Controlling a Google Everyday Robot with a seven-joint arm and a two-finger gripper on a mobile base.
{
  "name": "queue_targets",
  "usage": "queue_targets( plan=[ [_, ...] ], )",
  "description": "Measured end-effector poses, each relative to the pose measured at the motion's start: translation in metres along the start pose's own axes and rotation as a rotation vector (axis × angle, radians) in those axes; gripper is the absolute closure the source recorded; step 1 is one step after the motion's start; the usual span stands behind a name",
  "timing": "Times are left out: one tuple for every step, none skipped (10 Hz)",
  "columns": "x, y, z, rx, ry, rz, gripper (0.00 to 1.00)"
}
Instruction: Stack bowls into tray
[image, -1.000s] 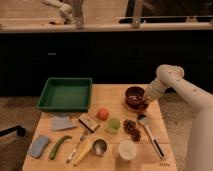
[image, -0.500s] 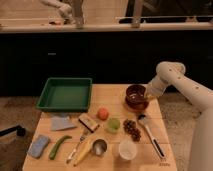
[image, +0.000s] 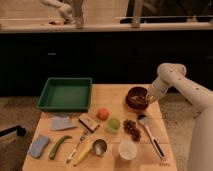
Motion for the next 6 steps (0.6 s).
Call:
queue_targets(
  plan=[
    [-0.0005, 0.0013, 0.0031, -0.007, -0.010, 0.001, 0.82],
    [-0.0005, -0.0001, 0.0031, -0.007, -0.010, -0.001, 0.82],
    [-0.0008, -0.0013, 0.0035, -0.007, -0.011, -0.004, 0.78],
    [-0.0007, -0.0012, 0.0033, -0.007, -0.011, -0.004, 0.71],
    [-0.0007, -0.0005, 0.0034, -0.007, -0.011, -0.003, 0.62],
    [-0.0008, 0.0003, 0.0042, -0.008, -0.012, -0.002, 0.49]
  ],
)
